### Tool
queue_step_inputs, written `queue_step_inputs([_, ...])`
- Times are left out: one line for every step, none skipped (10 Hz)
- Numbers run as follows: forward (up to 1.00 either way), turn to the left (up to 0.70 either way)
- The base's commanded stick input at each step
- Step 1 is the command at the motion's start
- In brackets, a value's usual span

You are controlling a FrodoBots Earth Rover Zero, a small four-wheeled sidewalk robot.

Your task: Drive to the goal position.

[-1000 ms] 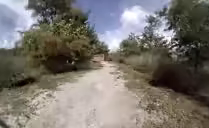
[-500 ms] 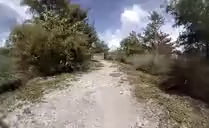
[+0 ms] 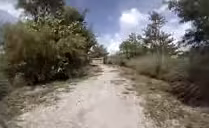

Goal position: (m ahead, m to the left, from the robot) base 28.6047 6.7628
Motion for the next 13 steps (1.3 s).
queue_step_inputs([0.85,0.00])
queue_step_inputs([0.85,0.00])
queue_step_inputs([0.85,0.00])
queue_step_inputs([0.85,0.00])
queue_step_inputs([0.85,0.00])
queue_step_inputs([0.85,0.00])
queue_step_inputs([0.85,0.00])
queue_step_inputs([0.85,0.00])
queue_step_inputs([0.85,0.00])
queue_step_inputs([0.85,0.00])
queue_step_inputs([0.85,0.00])
queue_step_inputs([0.85,0.00])
queue_step_inputs([0.85,0.00])
